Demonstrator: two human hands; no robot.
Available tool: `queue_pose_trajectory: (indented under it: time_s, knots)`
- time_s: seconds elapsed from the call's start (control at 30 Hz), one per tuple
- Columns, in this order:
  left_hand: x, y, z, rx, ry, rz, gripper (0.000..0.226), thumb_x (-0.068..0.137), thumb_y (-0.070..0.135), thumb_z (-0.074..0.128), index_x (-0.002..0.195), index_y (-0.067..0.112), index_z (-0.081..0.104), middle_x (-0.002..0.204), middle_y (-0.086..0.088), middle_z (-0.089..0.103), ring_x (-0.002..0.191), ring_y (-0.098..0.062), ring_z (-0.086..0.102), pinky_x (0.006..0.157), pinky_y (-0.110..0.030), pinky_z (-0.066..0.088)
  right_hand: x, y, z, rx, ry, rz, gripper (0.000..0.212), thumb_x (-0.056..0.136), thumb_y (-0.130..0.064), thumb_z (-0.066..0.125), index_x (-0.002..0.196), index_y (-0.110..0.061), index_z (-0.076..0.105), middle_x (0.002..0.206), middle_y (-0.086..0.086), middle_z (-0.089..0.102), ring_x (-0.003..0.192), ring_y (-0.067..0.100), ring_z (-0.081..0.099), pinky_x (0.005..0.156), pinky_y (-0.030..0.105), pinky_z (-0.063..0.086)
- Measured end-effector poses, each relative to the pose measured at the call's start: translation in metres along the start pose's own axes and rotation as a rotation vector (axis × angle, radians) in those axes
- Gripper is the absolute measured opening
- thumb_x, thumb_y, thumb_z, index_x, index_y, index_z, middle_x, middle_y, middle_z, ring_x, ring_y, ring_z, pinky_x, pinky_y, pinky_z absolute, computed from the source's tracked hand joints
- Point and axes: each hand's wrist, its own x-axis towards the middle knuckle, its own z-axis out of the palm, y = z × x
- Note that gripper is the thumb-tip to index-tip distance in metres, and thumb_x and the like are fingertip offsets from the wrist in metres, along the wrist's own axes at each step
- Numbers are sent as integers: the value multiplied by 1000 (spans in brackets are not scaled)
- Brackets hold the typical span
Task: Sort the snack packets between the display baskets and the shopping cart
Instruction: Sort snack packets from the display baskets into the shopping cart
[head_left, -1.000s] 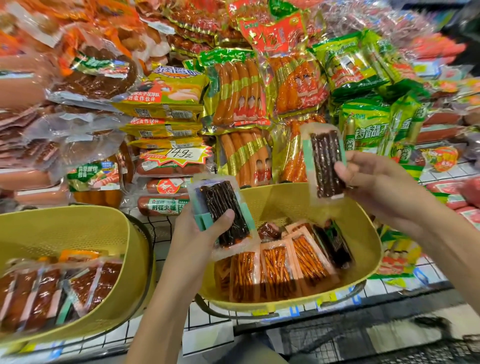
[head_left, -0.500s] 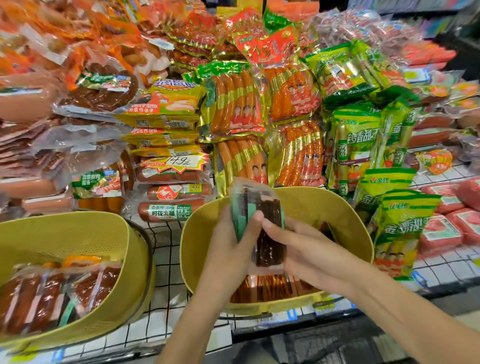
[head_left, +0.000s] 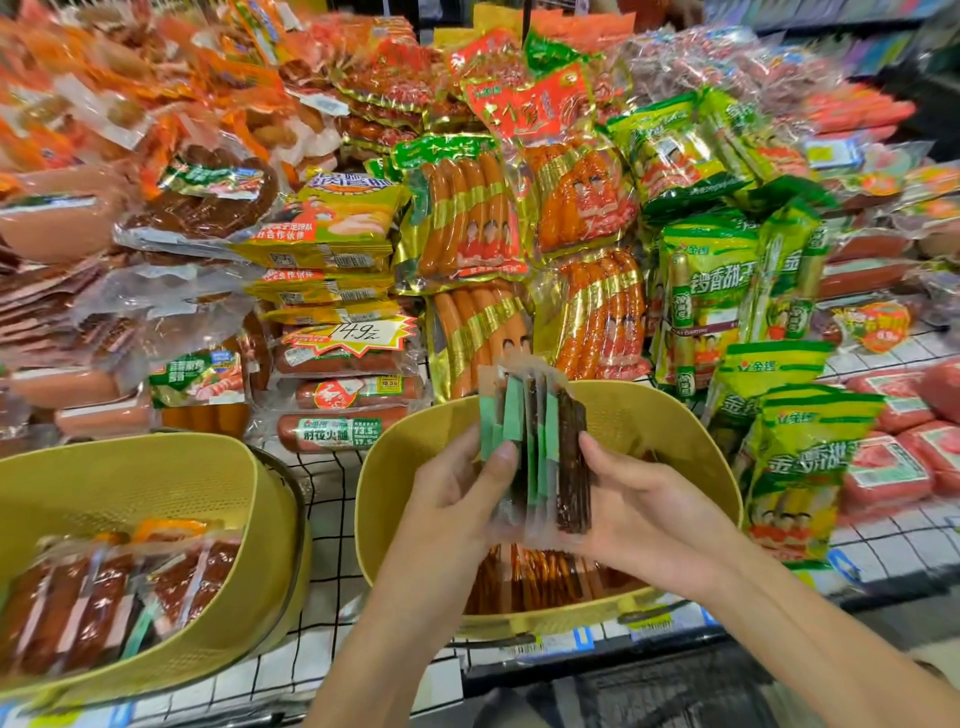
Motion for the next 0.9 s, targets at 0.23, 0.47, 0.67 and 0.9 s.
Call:
queue_pose_trajectory:
  time_s: [0.23, 0.47, 0.67, 0.9]
  knots:
    - [3, -2, 0, 263, 78, 104, 39, 86, -9, 58, 112, 19, 59, 102, -3, 73, 97, -17, 69, 87, -38, 56, -1, -1, 2, -110, 10, 1, 45, 102, -23, 40, 144, -7, 37, 149, 21, 35, 138, 36, 32, 114, 59, 19]
    - [6, 1, -9, 292, 252, 165, 46, 85, -9, 55, 109, 31, 54, 99, 2, 71, 93, -9, 68, 79, -27, 57, -7, -8, 1, -214, 73, -129, 48, 95, -10, 48, 142, -8, 39, 141, 23, 45, 130, 40, 44, 104, 58, 37]
    - [9, 0, -2, 217, 187, 116, 44, 71, 25, 74, 111, 31, 57, 99, 17, 72, 95, -2, 68, 78, -20, 56, -33, -8, 13, -245, 117, -230, 42, 91, -6, 54, 132, -9, 52, 134, 20, 54, 122, 35, 54, 89, 48, 52]
    - [1, -9, 36, 122, -158, -69, 61, 75, 34, 76, 131, 35, 52, 132, 1, 60, 118, -23, 59, 85, -46, 56, -113, 29, 24, -135, 430, -561, 46, 81, -7, 63, 126, -1, 56, 126, 21, 60, 108, 31, 64, 81, 43, 56]
